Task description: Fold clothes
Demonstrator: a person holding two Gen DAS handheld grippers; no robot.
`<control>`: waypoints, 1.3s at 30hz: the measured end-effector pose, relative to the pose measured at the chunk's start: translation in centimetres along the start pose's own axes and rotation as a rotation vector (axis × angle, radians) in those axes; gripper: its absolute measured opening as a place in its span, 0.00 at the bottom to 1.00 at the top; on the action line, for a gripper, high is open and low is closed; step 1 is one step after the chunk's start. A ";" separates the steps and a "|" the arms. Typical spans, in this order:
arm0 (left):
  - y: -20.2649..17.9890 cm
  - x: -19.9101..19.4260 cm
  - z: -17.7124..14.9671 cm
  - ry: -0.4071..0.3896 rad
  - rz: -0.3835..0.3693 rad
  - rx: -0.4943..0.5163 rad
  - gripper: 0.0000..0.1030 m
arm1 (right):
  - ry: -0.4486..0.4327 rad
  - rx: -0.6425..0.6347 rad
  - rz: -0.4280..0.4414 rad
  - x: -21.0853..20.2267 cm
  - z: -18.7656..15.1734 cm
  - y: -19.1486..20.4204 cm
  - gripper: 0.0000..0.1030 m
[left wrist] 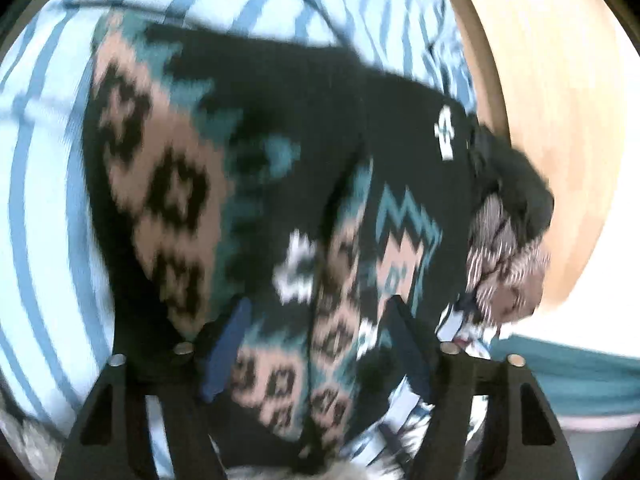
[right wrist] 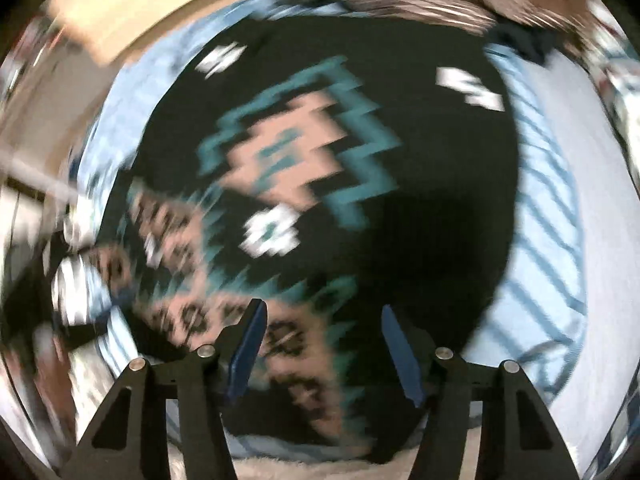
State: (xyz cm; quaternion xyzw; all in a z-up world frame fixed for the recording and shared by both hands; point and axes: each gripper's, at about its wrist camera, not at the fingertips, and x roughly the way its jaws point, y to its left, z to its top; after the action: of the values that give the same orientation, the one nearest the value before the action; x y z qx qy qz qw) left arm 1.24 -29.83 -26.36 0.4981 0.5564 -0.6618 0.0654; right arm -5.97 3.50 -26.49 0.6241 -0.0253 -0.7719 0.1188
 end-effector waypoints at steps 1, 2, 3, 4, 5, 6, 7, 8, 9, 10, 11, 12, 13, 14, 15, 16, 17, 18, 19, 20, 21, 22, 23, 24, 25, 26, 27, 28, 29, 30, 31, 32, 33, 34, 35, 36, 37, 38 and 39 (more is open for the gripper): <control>-0.3 0.5 0.5 -0.010 0.004 -0.004 0.64 | 0.009 -0.043 -0.016 0.6 -0.7 1.2 0.62; -0.5 0.9 1.0 -0.017 0.007 -0.007 0.64 | 0.015 -0.080 -0.034 1.2 -1.3 2.4 0.62; -0.4 1.4 1.3 -0.004 0.003 -0.004 0.63 | 0.021 -0.108 -0.053 2.0 -1.5 3.3 0.62; -0.4 1.8 1.5 0.009 0.000 -0.002 0.63 | 0.025 -0.130 -0.072 2.5 -1.8 4.0 0.62; -0.4 2.3 1.7 0.022 -0.001 0.001 0.63 | 0.026 -0.144 -0.089 3.0 -2.0 4.4 0.62; -0.2 2.9 1.8 0.038 0.005 0.003 0.60 | 0.026 -0.156 -0.114 3.4 -2.2 4.7 0.62; -0.5 3.7 1.5 0.048 0.008 0.010 0.55 | 0.026 -0.166 -0.142 3.8 -2.3 4.8 0.62; -0.7 4.5 1.3 0.057 0.011 0.018 0.50 | 0.032 -0.173 -0.165 4.4 -2.4 4.7 0.61; -0.9 4.9 1.3 0.058 0.013 0.028 0.39 | 0.037 -0.181 -0.187 4.9 -2.6 4.6 0.60; -1.1 5.3 1.3 0.059 0.015 0.041 0.25 | 0.038 -0.178 -0.195 5.2 -2.7 4.3 0.57; -1.4 5.2 1.2 0.055 0.016 0.063 0.18 | 0.030 -0.162 -0.187 5.2 -2.8 3.9 0.51; -1.7 5.0 1.1 0.048 0.004 0.081 0.13 | 0.015 -0.137 -0.173 4.7 -2.8 3.5 0.47; -1.9 4.1 0.9 0.029 -0.013 0.098 0.13 | -0.004 -0.104 -0.151 4.0 -2.9 3.1 0.35; -2.3 3.1 0.5 -0.008 -0.029 0.120 0.13 | -0.019 -0.081 -0.132 3.4 -2.9 2.7 0.23; -2.7 2.0 0.1 -0.044 -0.046 0.141 0.13 | -0.029 -0.067 -0.115 2.8 -3.0 2.4 0.20; -3.1 1.1 -0.3 -0.074 -0.074 0.163 0.09 | -0.041 -0.062 -0.106 2.1 -3.1 2.2 0.17; -3.5 -0.1 -0.8 -0.107 -0.107 0.193 0.06 | -0.053 -0.066 -0.106 1.5 -3.2 2.2 0.14; -4.0 -1.4 -1.3 -0.140 -0.138 0.221 0.05 | -0.062 -0.072 -0.106 0.9 -3.5 2.2 0.14; -4.2 -2.3 -1.7 -0.165 -0.161 0.244 0.05 | -0.071 -0.080 -0.105 0.4 -3.7 2.3 0.14; -4.2 -2.9 -2.1 -0.179 -0.182 0.257 0.05 | -0.076 -0.089 -0.103 0.0 -4.0 2.4 0.14; -4.2 -3.4 -2.4 -0.192 -0.203 0.270 0.05 | -0.074 -0.100 -0.100 -0.3 -4.4 2.6 0.14; -4.3 -3.9 -2.7 -0.206 -0.224 0.283 0.05 | -0.068 -0.114 -0.097 -0.3 -4.7 2.8 0.14; -4.2 -4.4 -3.0 -0.217 -0.237 0.293 0.05 | -0.058 -0.127 -0.096 -0.2 -5.0 3.0 0.14; -3.6 -4.2 -2.9 -0.216 -0.211 0.288 0.05 | -0.045 -0.139 -0.100 0.2 -5.2 3.1 0.14; -3.1 -3.4 -2.7 -0.208 -0.177 0.267 0.05 | -0.031 -0.141 -0.102 0.8 -5.3 3.2 0.14; -2.5 -2.6 -2.4 -0.194 -0.149 0.240 0.05 | -0.020 -0.136 -0.096 1.5 -5.2 3.2 0.17; -1.7 -1.6 -1.9 -0.152 -0.149 0.188 0.08 | -0.011 -0.124 -0.088 1.9 -5.3 3.2 0.18; -0.9 -0.7 -1.3 -0.109 -0.146 0.134 0.25 | -0.009 -0.108 -0.075 2.0 -5.5 3.2 0.25; -0.3 0.3 -0.8 -0.068 -0.133 0.077 0.36 | -0.010 -0.093 -0.057 2.0 -5.4 3.1 0.35; 0.0 0.6 -0.5 -0.068 -0.127 0.052 0.50 | -0.012 -0.083 -0.049 1.9 -5.3 3.1 0.37; 0.2 0.9 -0.3 -0.070 -0.119 0.033 0.51 | -0.017 -0.079 -0.052 1.8 -5.1 3.0 0.37; 0.1 1.0 0.0 -0.083 -0.104 0.038 0.51 | -0.021 -0.077 -0.056 1.7 -4.9 3.0 0.37; -0.1 1.2 0.2 -0.093 -0.090 0.043 0.51 | -0.020 -0.075 -0.061 1.7 -4.7 2.9 0.37; -0.4 1.6 0.5 -0.092 -0.081 0.053 0.51 | -0.018 -0.069 -0.061 1.7 -4.5 2.7 0.38; -0.7 1.9 0.8 -0.084 -0.076 0.058 0.51 | -0.016 -0.060 -0.056 1.7 -4.2 2.5 0.38; -1.1 2.6 1.1 -0.070 -0.073 0.063 0.51 | -0.014 -0.051 -0.052 1.7 -4.0 2.3 0.39; -1.5 3.2 1.4 -0.058 -0.068 0.067 0.51 | -0.013 -0.042 -0.049 1.7 -3.9 2.2 0.39; -1.9 3.7 1.7 -0.058 -0.060 0.069 0.51 | -0.014 -0.032 -0.047 1.7 -3.7 2.0 0.40; -2.2 4.3 2.0 -0.057 -0.053 0.071 0.44 | -0.014 -0.022 -0.048 1.7 -3.6 1.9 0.42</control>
State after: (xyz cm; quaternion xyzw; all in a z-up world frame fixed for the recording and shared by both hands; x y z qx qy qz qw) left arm -3.47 -28.58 -28.21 0.4661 0.5435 -0.6966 0.0462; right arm -2.49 1.73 -28.57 0.6177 -0.0027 -0.7791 0.1071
